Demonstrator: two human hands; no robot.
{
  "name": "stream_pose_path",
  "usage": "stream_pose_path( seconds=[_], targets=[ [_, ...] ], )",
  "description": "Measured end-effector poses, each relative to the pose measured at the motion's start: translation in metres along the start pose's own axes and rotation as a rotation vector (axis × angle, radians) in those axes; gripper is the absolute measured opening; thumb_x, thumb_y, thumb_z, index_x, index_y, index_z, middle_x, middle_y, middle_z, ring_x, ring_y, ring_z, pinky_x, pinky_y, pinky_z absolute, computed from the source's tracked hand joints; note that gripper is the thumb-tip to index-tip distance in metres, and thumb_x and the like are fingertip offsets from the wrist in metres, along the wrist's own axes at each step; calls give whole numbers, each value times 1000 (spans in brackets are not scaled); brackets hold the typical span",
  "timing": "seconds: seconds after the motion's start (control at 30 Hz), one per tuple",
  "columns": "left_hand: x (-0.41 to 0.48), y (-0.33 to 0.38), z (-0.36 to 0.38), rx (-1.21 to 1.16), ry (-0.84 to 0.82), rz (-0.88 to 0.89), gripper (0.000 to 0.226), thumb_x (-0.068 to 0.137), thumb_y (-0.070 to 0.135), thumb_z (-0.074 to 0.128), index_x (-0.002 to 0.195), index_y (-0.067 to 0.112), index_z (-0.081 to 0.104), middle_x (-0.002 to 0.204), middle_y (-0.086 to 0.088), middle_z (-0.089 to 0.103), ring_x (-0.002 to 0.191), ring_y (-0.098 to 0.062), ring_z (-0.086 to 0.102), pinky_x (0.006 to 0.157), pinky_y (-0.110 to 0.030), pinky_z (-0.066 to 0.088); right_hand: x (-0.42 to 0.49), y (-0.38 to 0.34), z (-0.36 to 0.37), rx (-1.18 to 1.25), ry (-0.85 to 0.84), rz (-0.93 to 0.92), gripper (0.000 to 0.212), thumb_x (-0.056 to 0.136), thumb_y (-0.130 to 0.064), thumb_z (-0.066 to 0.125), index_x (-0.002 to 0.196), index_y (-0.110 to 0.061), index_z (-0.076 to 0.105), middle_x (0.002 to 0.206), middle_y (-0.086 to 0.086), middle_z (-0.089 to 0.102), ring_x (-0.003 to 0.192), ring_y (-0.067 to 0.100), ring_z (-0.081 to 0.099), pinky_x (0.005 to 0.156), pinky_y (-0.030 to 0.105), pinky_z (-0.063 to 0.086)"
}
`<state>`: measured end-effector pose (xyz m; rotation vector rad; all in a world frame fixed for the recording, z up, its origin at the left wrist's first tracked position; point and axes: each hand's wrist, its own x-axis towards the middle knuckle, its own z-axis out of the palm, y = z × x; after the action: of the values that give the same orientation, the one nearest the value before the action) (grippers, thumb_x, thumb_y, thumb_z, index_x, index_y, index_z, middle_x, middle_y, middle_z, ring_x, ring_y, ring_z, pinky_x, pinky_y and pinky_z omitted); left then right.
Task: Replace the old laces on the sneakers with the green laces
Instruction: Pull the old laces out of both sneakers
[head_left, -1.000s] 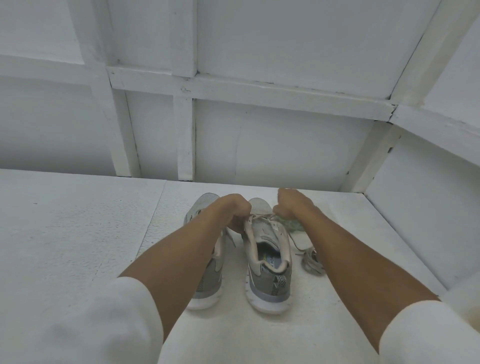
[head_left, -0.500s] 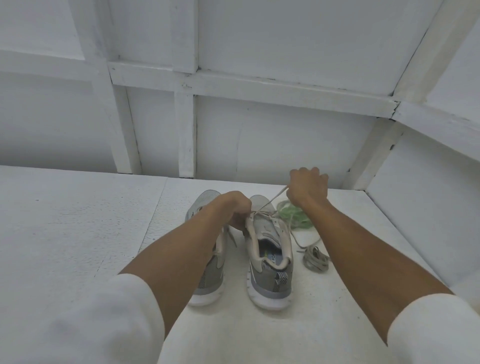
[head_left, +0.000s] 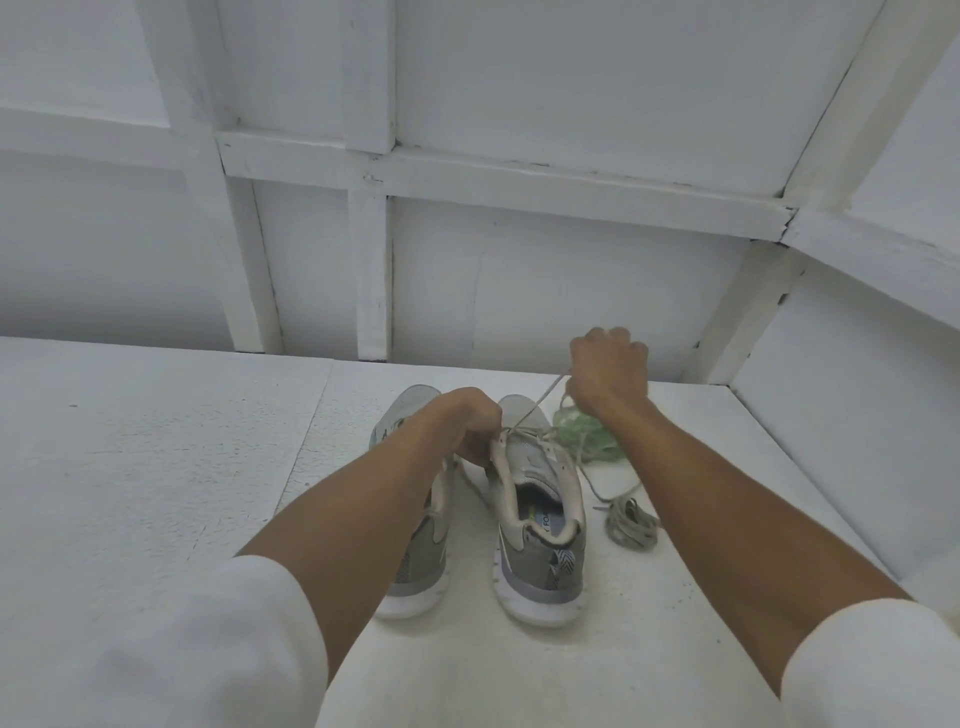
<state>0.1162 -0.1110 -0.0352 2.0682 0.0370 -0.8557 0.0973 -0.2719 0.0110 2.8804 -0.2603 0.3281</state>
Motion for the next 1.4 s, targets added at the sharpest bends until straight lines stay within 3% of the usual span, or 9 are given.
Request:
stream_pose_path(
  seconds=[0.17,0.3,0.47,0.6,0.73,0.87,0.97,1.2,1.4],
  targets=[
    [12,0,-3,93,41,21,14,94,0,49,81,4,55,120,-24,62,112,-37,62,96,-47,51,-1,-2,13,190,-158,-99,50,87,-23,54,136,-24,46,154,3,28,141,32,22,112,46,27],
    [19,-2,-6,138,32,36,8,89,-1,58,95,3,59,127,-22,60,117,-36,60,98,-47,50,-21,-30,30,297,-364,-224,27,87,-35,62,113,-31,66,148,-1,41,143,26,21,113,45,26],
    [18,-3,-5,82,8,-5,17,95,0,48,80,0,56,112,-25,64,111,-37,62,99,-49,49,-13,-18,16,295,-83,-61,12,86,-21,60,93,-23,70,100,2,65,108,25,54,89,35,46],
    [19,-5,-4,16,-6,-35,25,98,3,41,82,-5,59,87,-19,65,104,-35,66,98,-49,49,-2,5,13,197,23,81,21,85,-18,55,104,-17,63,112,4,58,110,30,48,92,41,40],
    [18,-4,-4,-13,-3,-35,23,96,-1,40,83,-5,59,89,-19,65,97,-33,65,97,-46,51,-11,-13,21,400,-88,-83,43,80,-24,59,123,-20,57,132,3,53,121,29,48,98,41,42],
    [21,-5,-5,-7,-4,-27,22,92,-2,42,82,-5,61,90,-22,68,105,-36,66,97,-52,49,-22,-36,33,264,-263,-204,17,83,-34,62,97,-27,69,111,2,63,113,25,52,89,35,43],
    [20,-6,-5,-8,-4,-32,22,94,0,43,83,-5,61,100,-21,68,107,-36,65,99,-52,48,-19,-32,26,269,-276,-169,10,85,-20,58,91,-24,66,103,2,62,102,25,55,82,33,42],
    [17,-3,-3,-41,12,-40,20,97,1,42,90,-6,60,97,-20,66,107,-34,65,96,-45,52,-1,9,6,530,-66,61,16,83,5,47,93,-4,56,102,13,58,88,34,59,70,34,48],
    [14,-1,-3,-30,14,-44,20,97,1,42,95,-7,60,103,-21,66,108,-34,65,95,-45,52,-1,20,4,577,-11,79,15,84,7,42,86,-7,49,98,14,53,82,31,55,64,33,42]
  ],
)
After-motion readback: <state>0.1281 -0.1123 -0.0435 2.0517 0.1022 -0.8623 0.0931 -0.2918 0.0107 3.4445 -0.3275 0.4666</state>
